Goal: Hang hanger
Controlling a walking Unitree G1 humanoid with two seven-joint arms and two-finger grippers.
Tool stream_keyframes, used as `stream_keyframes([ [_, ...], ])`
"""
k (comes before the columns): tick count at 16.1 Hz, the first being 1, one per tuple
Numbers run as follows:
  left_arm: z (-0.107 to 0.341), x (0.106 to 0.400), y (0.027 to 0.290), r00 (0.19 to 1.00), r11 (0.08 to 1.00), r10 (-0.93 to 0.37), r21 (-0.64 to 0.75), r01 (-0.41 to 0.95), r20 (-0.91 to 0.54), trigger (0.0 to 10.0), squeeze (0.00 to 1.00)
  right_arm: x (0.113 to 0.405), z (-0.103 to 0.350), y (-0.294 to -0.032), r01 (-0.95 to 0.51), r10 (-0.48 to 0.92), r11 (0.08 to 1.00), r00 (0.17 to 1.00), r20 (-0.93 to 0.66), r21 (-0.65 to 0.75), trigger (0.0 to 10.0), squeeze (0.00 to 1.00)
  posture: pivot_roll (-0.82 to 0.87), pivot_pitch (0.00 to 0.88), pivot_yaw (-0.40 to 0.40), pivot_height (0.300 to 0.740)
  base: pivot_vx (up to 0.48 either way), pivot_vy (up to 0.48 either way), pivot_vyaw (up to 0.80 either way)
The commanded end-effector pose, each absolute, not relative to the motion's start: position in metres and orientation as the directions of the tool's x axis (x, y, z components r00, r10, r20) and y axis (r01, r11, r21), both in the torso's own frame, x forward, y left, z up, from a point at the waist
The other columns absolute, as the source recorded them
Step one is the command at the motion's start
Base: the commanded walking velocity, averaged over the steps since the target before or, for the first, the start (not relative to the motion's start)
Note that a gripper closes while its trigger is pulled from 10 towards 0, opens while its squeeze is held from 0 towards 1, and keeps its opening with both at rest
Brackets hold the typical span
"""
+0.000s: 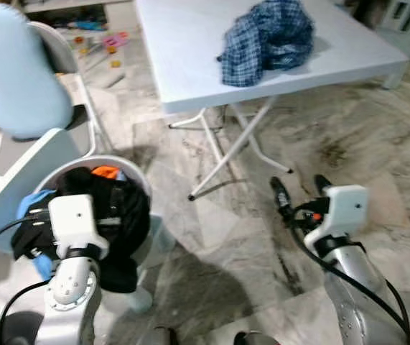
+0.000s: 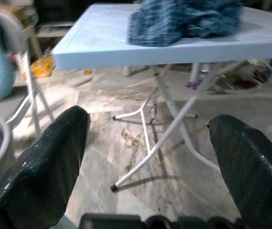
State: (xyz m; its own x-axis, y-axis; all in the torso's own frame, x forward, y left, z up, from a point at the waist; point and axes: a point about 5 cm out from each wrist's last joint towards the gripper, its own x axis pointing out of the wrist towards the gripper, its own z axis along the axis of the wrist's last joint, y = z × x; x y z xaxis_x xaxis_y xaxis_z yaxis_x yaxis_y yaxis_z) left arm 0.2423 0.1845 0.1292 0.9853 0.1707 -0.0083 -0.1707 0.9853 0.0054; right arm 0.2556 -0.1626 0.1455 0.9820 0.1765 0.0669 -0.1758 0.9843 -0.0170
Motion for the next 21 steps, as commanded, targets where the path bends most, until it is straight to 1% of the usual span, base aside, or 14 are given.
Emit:
stream_keyframes([
  [1, 0.128, 0.241, 0.183, 0.985, 0.985, 0.172, -0.013, -0.172, -0.023, 10.0, 0.00, 0.255, 0.147, -0.164, -0.180, 0.183, 0.983, 0.981, 0.067, -0.048, 10.0, 0.00, -0.03, 0.197, 0.005, 0.740, 0.000, 0.000, 0.79],
  [2, 0.128, 0.245, 0.180, 0.987, 0.988, 0.157, -0.010, -0.157, -0.020, 10.0, 0.00, 0.254, 0.147, -0.163, -0.171, 0.171, 0.985, 0.983, 0.071, 0.001, 10.0, 0.00, -0.04, 0.195, 0.004, 0.740, 0.000, 0.000, 0.77],
  [5, 0.127, 0.247, 0.176, 0.989, 0.989, 0.143, -0.023, -0.144, -0.027, 10.0, 0.00, 0.255, 0.147, -0.161, -0.181, 0.181, 0.983, 0.981, 0.071, -0.012, 10.0, 0.00, -0.04, 0.190, 0.004, 0.740, 0.000, 0.000, 0.77],
  [10, 0.126, 0.249, 0.176, 0.988, 0.987, 0.149, -0.053, -0.151, -0.048, 10.0, 0.00, 0.258, 0.148, -0.159, -0.195, 0.194, 0.981, 0.978, 0.077, 0.006, 10.0, 0.00, -0.04, 0.192, 0.005, 0.740, 0.000, 0.000, 0.00],
  [12, 0.125, 0.249, 0.175, 0.989, 0.988, 0.141, -0.057, -0.143, -0.049, 10.0, 0.00, 0.256, 0.149, -0.153, -0.230, 0.231, 0.973, 0.969, 0.085, -0.018, 10.0, 0.00, -0.04, 0.195, 0.007, 0.740, 0.242, 0.000, 0.69],
  [15, 0.125, 0.250, 0.175, 0.989, 0.988, 0.140, -0.057, -0.143, -0.051, 10.0, 0.00, 0.256, 0.148, -0.153, -0.228, 0.228, 0.974, 0.970, 0.084, -0.009, 10.0, 0.00, -0.04, 0.195, 0.007, 0.740, 0.000, 0.000, 0.80],
  [21, 0.124, 0.249, 0.172, 0.990, 0.990, 0.128, -0.058, -0.132, -0.060, 10.0, 0.00, 0.255, 0.148, -0.153, -0.225, 0.223, 0.974, 0.971, 0.083, 0.014, 10.0, 0.00, -0.04, 0.211, 0.004, 0.740, 0.000, 0.000, 0.00],
])
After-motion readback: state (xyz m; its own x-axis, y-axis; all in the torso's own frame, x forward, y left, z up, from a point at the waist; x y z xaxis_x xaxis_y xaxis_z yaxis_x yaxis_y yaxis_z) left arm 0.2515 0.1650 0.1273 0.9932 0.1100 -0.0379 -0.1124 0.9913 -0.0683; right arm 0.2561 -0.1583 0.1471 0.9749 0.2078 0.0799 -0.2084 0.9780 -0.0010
